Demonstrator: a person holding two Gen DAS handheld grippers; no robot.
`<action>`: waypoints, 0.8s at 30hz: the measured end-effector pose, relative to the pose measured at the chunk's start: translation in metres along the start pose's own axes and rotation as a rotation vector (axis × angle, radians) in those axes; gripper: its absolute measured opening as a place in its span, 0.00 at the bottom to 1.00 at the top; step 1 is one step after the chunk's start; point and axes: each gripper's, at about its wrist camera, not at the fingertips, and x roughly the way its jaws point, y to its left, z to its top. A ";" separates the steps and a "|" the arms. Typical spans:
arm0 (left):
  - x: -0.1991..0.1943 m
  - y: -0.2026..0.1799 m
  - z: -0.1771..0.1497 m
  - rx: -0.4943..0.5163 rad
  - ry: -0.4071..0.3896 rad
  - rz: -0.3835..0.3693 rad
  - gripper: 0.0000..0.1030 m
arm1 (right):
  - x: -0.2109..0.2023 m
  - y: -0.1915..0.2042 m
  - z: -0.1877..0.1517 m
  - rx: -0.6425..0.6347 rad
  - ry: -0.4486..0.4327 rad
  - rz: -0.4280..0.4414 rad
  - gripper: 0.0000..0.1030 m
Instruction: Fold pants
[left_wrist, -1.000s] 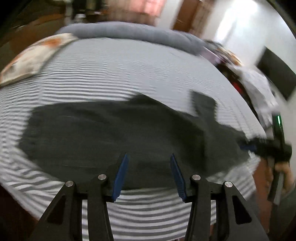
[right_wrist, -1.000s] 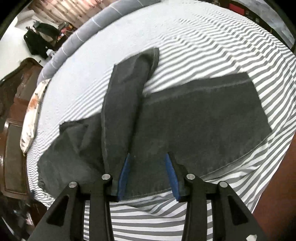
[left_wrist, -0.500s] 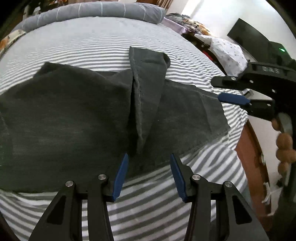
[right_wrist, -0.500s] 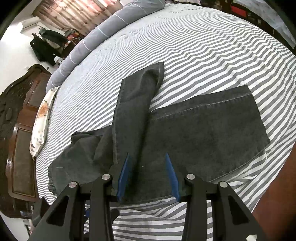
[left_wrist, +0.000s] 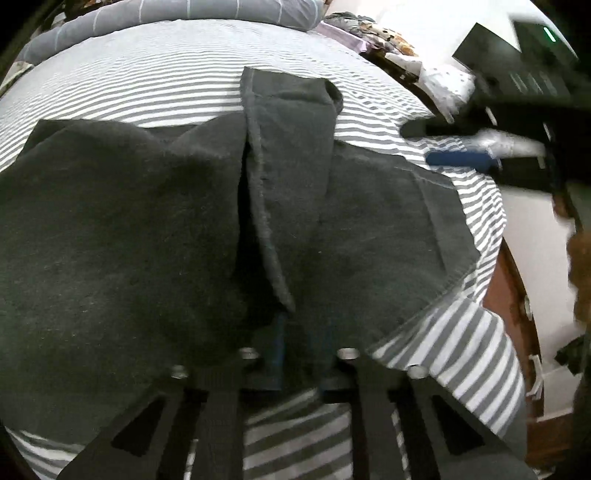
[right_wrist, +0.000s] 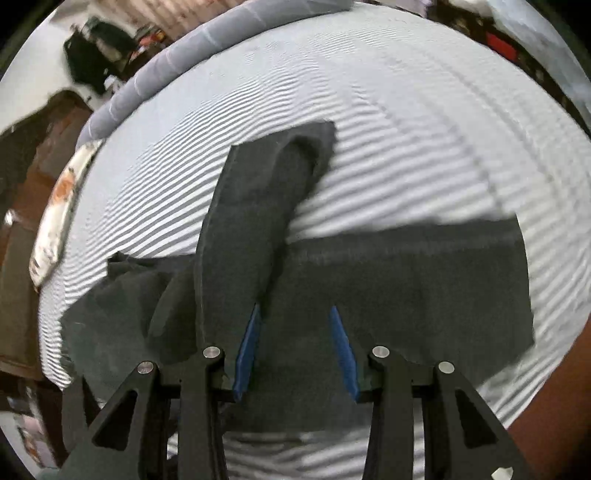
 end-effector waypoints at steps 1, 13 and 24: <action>0.001 0.000 -0.002 0.002 -0.002 -0.002 0.06 | 0.004 0.006 0.007 -0.019 0.003 -0.012 0.37; 0.000 0.002 -0.008 0.012 -0.029 -0.018 0.05 | 0.094 0.101 0.113 -0.192 0.083 -0.180 0.36; -0.004 0.013 -0.010 -0.023 -0.028 -0.043 0.05 | 0.145 0.115 0.116 -0.225 0.100 -0.430 0.14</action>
